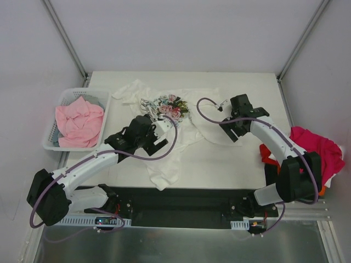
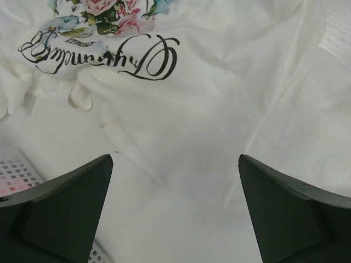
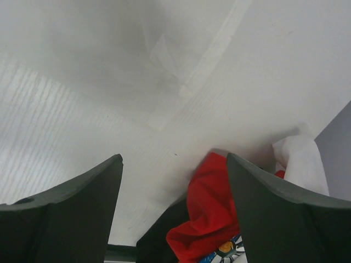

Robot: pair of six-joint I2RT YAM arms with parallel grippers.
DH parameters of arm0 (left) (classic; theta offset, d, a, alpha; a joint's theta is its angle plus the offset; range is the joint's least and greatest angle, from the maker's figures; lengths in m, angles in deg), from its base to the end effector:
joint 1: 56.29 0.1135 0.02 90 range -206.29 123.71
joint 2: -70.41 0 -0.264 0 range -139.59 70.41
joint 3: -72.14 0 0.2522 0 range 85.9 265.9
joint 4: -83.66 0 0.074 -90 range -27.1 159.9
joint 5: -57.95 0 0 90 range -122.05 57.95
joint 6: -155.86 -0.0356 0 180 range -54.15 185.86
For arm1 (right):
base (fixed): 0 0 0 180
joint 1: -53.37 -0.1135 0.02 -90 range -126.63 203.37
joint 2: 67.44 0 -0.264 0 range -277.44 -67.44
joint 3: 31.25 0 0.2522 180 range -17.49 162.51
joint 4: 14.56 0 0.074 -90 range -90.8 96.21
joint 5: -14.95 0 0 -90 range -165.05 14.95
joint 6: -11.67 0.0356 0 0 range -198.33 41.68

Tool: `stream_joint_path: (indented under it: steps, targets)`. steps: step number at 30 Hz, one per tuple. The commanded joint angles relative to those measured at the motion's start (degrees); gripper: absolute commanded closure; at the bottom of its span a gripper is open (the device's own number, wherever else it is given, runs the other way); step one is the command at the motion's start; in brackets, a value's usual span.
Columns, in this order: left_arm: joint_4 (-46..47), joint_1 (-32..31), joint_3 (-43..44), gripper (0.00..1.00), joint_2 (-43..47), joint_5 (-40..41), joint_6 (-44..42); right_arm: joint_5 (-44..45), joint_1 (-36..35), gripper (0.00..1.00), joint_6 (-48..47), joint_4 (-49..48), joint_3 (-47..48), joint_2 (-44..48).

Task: Fold and stack the t-shirts
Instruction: Flatten the tshirt out

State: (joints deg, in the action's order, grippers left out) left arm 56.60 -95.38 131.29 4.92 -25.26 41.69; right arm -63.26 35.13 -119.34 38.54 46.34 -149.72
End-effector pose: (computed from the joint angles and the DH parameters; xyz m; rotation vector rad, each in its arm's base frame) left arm 0.1986 -0.1559 0.2657 1.0681 1.8650 -0.0238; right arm 0.2814 0.0851 0.2624 -1.2182 2.2990 -0.4115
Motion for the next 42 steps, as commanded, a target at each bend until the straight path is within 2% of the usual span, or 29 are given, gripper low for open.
stream_joint_path:
  steps: [1,12,22,36,39,42]
  targets:
    - [-0.8,-0.8,-2.0,0.01,2.0,-0.8,-1.5,-1.2,-1.4,0.2,1.4,-2.2,-0.6,-2.7]
    - [1.3,-0.7,0.8,0.01,-5.6,1.2,-4.1,-1.3,-0.6,0.23,-0.6,-4.2,0.9,-10.3]
    - [6.2,-0.7,0.8,0.01,-10.9,2.6,-5.0,-3.6,1.2,0.41,-2.3,-4.2,6.9,-18.5]
    - [9.3,-0.5,0.0,0.02,-15.5,3.1,-4.7,-6.2,3.1,0.55,-3.5,-5.2,10.8,-24.5]
    - [10.1,-0.6,-0.5,0.02,-16.3,3.3,-4.5,-6.3,3.5,0.66,-3.5,-5.7,10.9,-25.4]
    - [10.5,-0.5,-0.6,0.03,-16.8,3.1,-3.9,-6.1,3.6,0.86,-3.4,-5.6,11.1,-25.7]
